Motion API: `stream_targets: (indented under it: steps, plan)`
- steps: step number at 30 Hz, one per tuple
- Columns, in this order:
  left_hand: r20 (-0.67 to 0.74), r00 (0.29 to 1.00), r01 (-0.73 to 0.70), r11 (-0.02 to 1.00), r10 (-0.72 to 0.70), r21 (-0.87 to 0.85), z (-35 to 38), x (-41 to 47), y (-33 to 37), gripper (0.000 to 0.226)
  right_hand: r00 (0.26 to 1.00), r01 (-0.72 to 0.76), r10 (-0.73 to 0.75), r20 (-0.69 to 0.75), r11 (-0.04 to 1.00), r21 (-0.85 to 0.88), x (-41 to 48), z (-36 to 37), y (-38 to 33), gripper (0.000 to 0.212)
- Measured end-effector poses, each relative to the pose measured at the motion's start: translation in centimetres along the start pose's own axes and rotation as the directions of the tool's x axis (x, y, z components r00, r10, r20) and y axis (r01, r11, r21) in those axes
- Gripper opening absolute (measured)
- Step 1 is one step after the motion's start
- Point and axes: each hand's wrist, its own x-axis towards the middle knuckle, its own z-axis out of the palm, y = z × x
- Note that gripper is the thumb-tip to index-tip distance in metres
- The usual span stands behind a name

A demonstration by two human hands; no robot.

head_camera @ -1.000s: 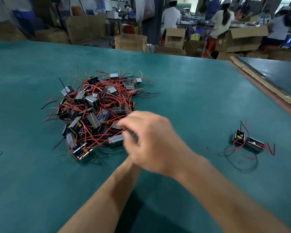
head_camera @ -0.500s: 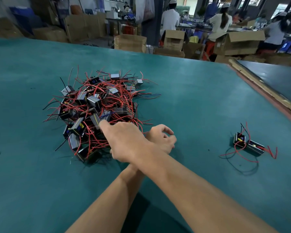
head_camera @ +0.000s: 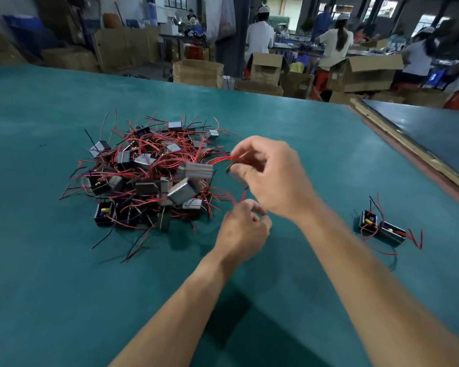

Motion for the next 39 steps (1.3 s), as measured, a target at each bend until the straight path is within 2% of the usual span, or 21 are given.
stream_targets:
  steps: [1, 3, 5, 8, 10, 11, 13, 17, 19, 22, 26, 30, 34, 36, 39]
  plan:
    - [0.001, 1.000, -0.011, 1.000, 0.011, -0.012, 0.0, -0.2, 0.3, 0.003, 0.999, -0.017, 0.018, -0.035, 0.999, 0.027, 0.0, -0.5, 0.5, 0.015]
    - [-0.013, 0.999, -0.031, 0.997, 0.030, -0.077, 0.1, -0.1, 0.5, 0.016, 0.991, -0.054, 0.061, -0.117, 0.997, 0.062, 0.1, -1.1, 1.7, 0.020]
    - [-0.051, 0.999, -0.006, 0.957, -0.010, -0.290, -0.2, 0.0, 1.0, 0.023, 0.975, -0.111, 0.124, -0.184, 0.990, 0.083, 0.0, -1.4, 2.9, 0.023]
    - [-0.017, 0.998, 0.031, 0.800, -0.052, -0.599, -0.9, 0.0, 2.1, 0.027, 0.948, -0.196, 0.225, -0.224, 0.970, 0.144, -0.5, -1.4, 4.6, 0.021]
    - [0.049, 0.998, 0.067, 0.643, -0.046, -0.763, -1.3, -0.4, 2.2, 0.032, 0.938, -0.230, 0.263, -0.227, 0.960, 0.160, -1.2, -1.2, 5.4, 0.019]
    - [0.071, 0.996, 0.084, 0.585, -0.045, -0.806, -1.4, -0.5, 2.1, 0.029, 0.932, -0.240, 0.277, -0.232, 0.955, 0.174, -1.5, -1.3, 5.7, 0.019]
    - [0.087, 0.993, 0.114, 0.556, -0.075, -0.823, -1.7, -0.7, 2.1, 0.017, 0.924, -0.249, 0.298, -0.239, 0.945, 0.213, -2.1, -1.8, 6.1, 0.020]
    - [-0.014, 0.972, 0.127, 0.573, -0.235, -0.810, -2.1, 0.2, 1.9, 0.034, 0.948, -0.220, 0.270, -0.169, 0.939, 0.265, -3.7, -2.8, 6.7, 0.024]
    - [-0.098, 0.956, 0.094, 0.607, -0.276, -0.789, -2.2, 0.5, 1.5, 0.035, 0.960, -0.208, 0.250, -0.125, 0.938, 0.279, -4.6, -3.0, 6.8, 0.023]
    - [-0.190, 0.933, 0.039, 0.611, -0.306, -0.791, -2.4, 0.8, 1.3, 0.029, 0.967, -0.224, 0.243, -0.072, 0.952, 0.210, -5.3, -3.6, 7.3, 0.015]
    - [-0.298, 0.921, -0.087, 0.613, -0.251, -0.785, -3.0, 1.2, 1.1, 0.021, 0.947, -0.207, 0.233, -0.221, 0.969, 0.134, -5.4, -4.8, 8.1, 0.016]
    - [-0.375, 0.899, -0.150, 0.646, -0.225, -0.748, -3.2, 1.4, 0.8, 0.006, 0.888, -0.176, 0.226, -0.401, 0.971, 0.159, -5.1, -6.0, 8.9, 0.019]
    - [-0.383, 0.896, -0.158, 0.645, -0.224, -0.748, -3.4, 1.8, 0.7, 0.015, 0.848, -0.153, 0.218, -0.482, 0.973, 0.172, -4.9, -6.8, 9.2, 0.024]
    - [-0.366, 0.903, -0.110, 0.702, -0.226, -0.704, -3.3, 1.8, 0.6, 0.020, 0.848, -0.143, 0.216, -0.483, 0.973, 0.184, -4.9, -6.5, 9.1, 0.023]
    - [-0.341, 0.921, -0.031, 0.838, -0.188, -0.545, -3.1, 1.6, 0.2, 0.025, 0.865, -0.121, 0.192, -0.463, 0.976, 0.179, -4.8, -6.2, 9.1, 0.014]
